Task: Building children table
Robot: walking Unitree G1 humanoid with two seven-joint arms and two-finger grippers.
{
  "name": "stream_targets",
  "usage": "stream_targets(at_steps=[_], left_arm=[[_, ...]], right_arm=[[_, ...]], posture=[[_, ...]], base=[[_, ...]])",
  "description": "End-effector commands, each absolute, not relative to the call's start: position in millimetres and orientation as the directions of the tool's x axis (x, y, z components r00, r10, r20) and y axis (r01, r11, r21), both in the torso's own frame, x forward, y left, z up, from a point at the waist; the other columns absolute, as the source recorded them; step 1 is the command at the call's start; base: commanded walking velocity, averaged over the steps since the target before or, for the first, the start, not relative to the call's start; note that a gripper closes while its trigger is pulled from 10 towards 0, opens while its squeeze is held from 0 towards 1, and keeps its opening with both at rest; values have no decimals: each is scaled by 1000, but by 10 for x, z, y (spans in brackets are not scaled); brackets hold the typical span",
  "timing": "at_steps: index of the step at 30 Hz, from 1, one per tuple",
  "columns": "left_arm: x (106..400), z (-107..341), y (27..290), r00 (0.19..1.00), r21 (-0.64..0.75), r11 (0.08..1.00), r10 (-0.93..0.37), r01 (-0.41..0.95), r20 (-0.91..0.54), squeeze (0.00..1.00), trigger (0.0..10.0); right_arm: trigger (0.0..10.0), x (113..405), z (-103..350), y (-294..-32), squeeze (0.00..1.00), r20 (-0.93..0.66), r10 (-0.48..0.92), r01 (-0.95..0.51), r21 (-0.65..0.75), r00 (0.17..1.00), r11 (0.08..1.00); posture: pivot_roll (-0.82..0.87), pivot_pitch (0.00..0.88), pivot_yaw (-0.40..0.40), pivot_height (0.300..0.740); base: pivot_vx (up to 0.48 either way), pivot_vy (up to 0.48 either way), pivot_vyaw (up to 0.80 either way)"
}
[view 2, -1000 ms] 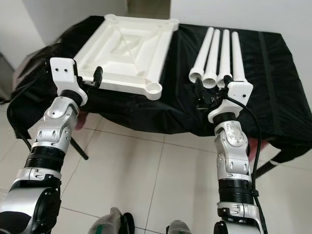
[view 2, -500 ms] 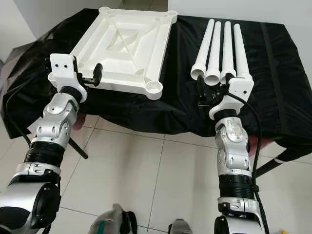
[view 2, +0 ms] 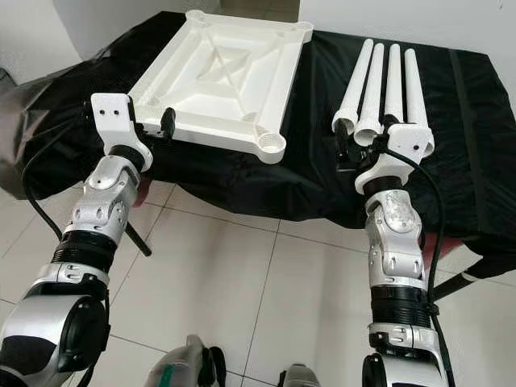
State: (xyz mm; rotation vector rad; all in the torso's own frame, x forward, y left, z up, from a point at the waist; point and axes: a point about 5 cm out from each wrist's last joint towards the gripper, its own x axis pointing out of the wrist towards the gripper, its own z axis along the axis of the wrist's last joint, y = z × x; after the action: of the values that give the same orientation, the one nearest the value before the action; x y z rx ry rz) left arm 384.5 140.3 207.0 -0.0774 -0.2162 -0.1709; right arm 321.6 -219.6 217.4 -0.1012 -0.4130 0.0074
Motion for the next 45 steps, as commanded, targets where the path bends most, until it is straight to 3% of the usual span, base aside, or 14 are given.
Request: stream_targets(at_steps=[1,20,35,45], left_arm=[[3864,2065,1393,968,-69,988,-122,140,218,0,10000],[3862,2021,1340,967,-68,987,-125,143,222,0,10000],[3850,2026,1447,968,-59,988,-128,143,214,0,10000],[3846,2040,1434,966,-46,986,-146,159,212,0,10000]], right_arm=[[10000,3217,2215,-2208,0,416,33,18,-118,909,993],[10000,3220,2194,-2185,0,411,50,2,-125,910,992],[10000,3241,2108,-2083,0,402,51,-14,-96,914,995],[10000,3245,2069,-2084,0,400,37,-4,-84,916,996]], posture=[[-139,46,55,740],[-130,34,40,740],[-79,37,67,740],[-71,38,81,740]], base=[[0,0,0],[0,0,0],[0,0,0],[0,260,0]])
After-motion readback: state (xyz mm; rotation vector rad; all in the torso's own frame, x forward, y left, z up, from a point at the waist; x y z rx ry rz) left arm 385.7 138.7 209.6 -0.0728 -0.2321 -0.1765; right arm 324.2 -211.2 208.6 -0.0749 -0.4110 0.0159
